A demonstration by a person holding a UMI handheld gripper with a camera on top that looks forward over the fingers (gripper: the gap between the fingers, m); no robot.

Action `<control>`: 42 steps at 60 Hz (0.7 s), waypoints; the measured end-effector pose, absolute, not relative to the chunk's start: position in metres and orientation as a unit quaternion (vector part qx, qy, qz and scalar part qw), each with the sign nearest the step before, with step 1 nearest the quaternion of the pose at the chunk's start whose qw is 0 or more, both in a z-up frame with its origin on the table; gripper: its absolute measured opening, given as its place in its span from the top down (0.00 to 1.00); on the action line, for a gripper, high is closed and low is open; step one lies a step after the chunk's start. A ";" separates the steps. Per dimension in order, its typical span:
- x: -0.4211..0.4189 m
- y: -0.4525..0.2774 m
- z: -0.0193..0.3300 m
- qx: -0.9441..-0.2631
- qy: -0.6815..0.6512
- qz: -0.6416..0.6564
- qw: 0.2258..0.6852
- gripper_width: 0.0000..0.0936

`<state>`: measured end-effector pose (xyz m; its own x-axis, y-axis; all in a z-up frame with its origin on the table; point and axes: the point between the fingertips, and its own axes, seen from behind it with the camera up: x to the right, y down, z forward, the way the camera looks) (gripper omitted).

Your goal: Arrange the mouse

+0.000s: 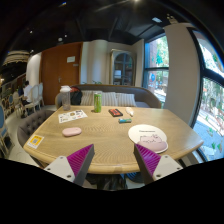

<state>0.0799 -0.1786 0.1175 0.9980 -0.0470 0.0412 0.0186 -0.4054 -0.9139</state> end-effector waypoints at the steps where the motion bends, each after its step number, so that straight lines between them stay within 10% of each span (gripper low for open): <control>1: 0.080 -0.178 0.117 -0.838 0.008 -0.030 0.545 0.11; 42: -0.110 -0.064 0.014 -0.877 -0.082 0.089 0.465 0.12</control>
